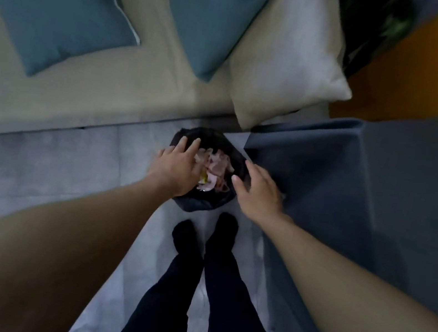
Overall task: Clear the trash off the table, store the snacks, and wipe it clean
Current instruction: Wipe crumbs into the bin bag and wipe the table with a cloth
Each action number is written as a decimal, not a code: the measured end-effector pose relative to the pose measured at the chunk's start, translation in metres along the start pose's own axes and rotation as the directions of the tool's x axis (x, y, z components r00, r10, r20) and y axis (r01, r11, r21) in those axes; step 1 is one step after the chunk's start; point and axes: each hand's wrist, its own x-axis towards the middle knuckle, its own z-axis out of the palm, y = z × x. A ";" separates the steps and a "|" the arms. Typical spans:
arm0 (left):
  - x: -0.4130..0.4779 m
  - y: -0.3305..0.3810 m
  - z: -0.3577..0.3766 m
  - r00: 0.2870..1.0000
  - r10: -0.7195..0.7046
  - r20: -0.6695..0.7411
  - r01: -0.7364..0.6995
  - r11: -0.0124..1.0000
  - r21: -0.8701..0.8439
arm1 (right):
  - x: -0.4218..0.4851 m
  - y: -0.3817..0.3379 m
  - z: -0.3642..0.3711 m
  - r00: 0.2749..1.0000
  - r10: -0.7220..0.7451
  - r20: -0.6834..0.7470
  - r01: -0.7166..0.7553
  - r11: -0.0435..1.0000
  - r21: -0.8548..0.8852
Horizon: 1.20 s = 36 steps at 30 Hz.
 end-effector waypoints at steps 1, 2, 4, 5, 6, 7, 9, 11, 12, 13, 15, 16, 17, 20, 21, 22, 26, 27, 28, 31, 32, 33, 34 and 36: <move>0.011 -0.005 0.014 1.000 -0.013 0.016 0.013 1.000 -0.012 | 0.011 0.007 0.012 1.000 0.017 0.016 -0.017 1.000 0.006; 0.022 -0.010 0.028 0.999 -0.025 0.030 0.026 0.999 -0.021 | 0.023 0.014 0.024 0.999 0.035 0.034 -0.035 0.999 0.011; 0.042 -0.018 0.054 0.996 -0.059 0.068 0.062 0.997 -0.046 | 0.046 0.027 0.045 0.994 0.078 0.072 -0.080 0.997 0.019; 0.051 -0.022 0.066 0.993 -0.078 0.088 0.083 0.995 -0.055 | 0.057 0.033 0.054 0.992 0.092 0.088 -0.095 0.995 0.025; 0.061 -0.026 0.077 0.991 -0.090 0.101 0.096 0.994 -0.058 | 0.068 0.039 0.064 0.990 0.102 0.100 -0.106 0.994 0.033; 0.071 -0.030 0.088 0.989 -0.097 0.112 0.104 0.993 -0.061 | 0.079 0.045 0.072 0.988 0.110 0.108 -0.115 0.992 0.042; 0.090 -0.038 0.107 0.985 -0.120 0.124 0.129 0.989 -0.068 | 0.100 0.056 0.089 0.985 0.121 0.125 -0.129 0.990 0.060; 0.108 -0.046 0.124 0.980 -0.157 0.121 0.167 0.983 -0.075 | 0.120 0.068 0.105 0.981 0.138 0.139 -0.150 0.986 0.079; 0.114 -0.049 0.130 0.977 -0.177 0.116 0.186 0.980 -0.077 | 0.128 0.072 0.112 0.979 0.144 0.142 -0.157 0.984 0.086; 0.120 -0.053 0.138 0.973 -0.199 0.114 0.209 0.974 -0.081 | 0.137 0.077 0.120 0.978 0.150 0.144 -0.163 0.983 0.088; 0.130 -0.060 0.153 0.963 -0.245 0.112 0.255 0.963 -0.084 | 0.151 0.086 0.134 0.978 0.155 0.140 -0.167 0.983 0.082; 0.134 -0.064 0.160 0.958 -0.266 0.108 0.276 0.957 -0.090 | 0.156 0.090 0.141 0.979 0.152 0.134 -0.164 0.983 0.078; 0.138 -0.069 0.167 0.954 -0.283 0.099 0.293 0.951 -0.104 | 0.160 0.093 0.146 0.982 0.148 0.121 -0.158 0.984 0.079; 0.147 -0.083 0.182 0.956 -0.284 0.073 0.293 0.942 -0.167 | 0.168 0.100 0.156 0.988 0.142 0.062 -0.148 0.984 0.101; 0.148 -0.086 0.185 0.960 -0.272 0.071 0.281 0.942 -0.181 | 0.170 0.102 0.157 0.988 0.145 0.042 -0.149 0.983 0.103; 0.150 -0.090 0.187 0.961 -0.267 0.068 0.275 0.942 -0.191 | 0.172 0.103 0.158 0.989 0.149 0.022 -0.151 0.983 0.100; 0.153 -0.098 0.187 0.962 -0.263 0.077 0.274 0.937 -0.216 | 0.179 0.103 0.159 0.981 0.184 0.066 -0.191 0.976 0.108; 0.152 -0.098 0.187 0.963 -0.260 0.077 0.271 0.936 -0.223 | 0.182 0.101 0.159 0.975 0.200 0.095 -0.210 0.972 0.109; 0.151 -0.098 0.187 0.963 -0.261 0.075 0.271 0.935 -0.227 | 0.183 0.100 0.160 0.971 0.210 0.115 -0.223 0.968 0.112; 0.138 -0.099 0.183 0.956 -0.287 0.057 0.293 0.926 -0.239 | 0.177 0.092 0.160 0.966 0.219 0.138 -0.237 0.963 0.129; 0.131 -0.101 0.180 0.955 -0.294 0.047 0.296 0.924 -0.241 | 0.171 0.088 0.159 0.968 0.212 0.137 -0.230 0.965 0.130; 0.123 -0.103 0.176 0.955 -0.296 0.031 0.295 0.925 -0.238 | 0.164 0.083 0.157 0.974 0.190 0.126 -0.206 0.970 0.131; 0.115 -0.106 0.171 0.956 -0.294 0.007 0.288 0.929 -0.231 | 0.157 0.077 0.154 0.983 0.153 0.101 -0.165 0.978 0.124; 0.097 -0.109 0.160 0.956 -0.288 -0.054 0.270 0.938 -0.218 | 0.141 0.062 0.147 0.998 0.056 0.036 -0.059 0.996 0.073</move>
